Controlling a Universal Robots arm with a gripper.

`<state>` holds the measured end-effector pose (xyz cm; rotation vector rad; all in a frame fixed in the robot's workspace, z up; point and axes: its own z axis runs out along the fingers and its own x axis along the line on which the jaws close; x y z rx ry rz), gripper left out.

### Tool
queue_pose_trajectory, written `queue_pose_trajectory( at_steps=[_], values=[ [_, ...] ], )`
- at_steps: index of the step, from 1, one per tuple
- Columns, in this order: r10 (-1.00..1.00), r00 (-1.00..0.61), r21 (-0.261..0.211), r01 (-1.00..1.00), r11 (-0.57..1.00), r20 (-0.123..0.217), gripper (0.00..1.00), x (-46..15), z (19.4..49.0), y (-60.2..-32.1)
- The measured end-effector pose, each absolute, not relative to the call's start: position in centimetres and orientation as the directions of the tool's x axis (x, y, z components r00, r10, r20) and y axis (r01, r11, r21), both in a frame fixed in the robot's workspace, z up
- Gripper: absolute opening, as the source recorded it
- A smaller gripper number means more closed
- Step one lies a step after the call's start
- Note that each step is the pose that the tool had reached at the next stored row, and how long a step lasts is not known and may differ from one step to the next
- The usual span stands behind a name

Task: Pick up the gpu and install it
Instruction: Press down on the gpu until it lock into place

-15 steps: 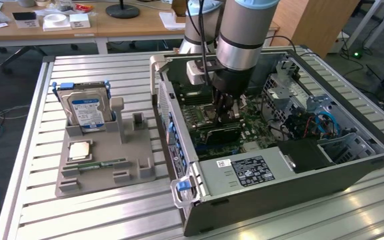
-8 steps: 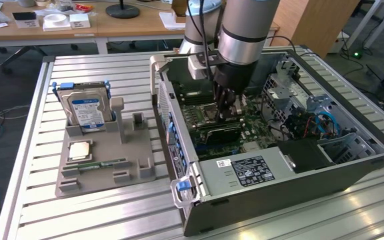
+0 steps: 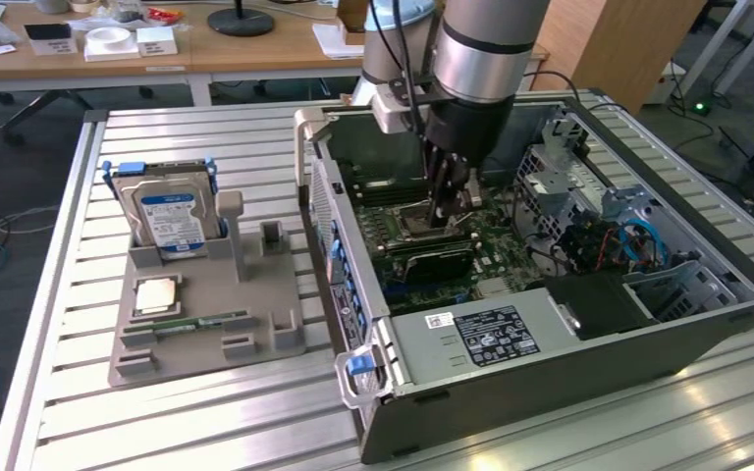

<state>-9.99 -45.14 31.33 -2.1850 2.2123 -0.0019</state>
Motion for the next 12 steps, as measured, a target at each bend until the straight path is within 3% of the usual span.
queue_pose_trajectory(
  at_steps=[12],
  values=[
    [-1.0, -0.012, -0.023, -1.0, 0.013, -0.022, 0.11, -9.97, 32.64, -45.14]
  ],
)
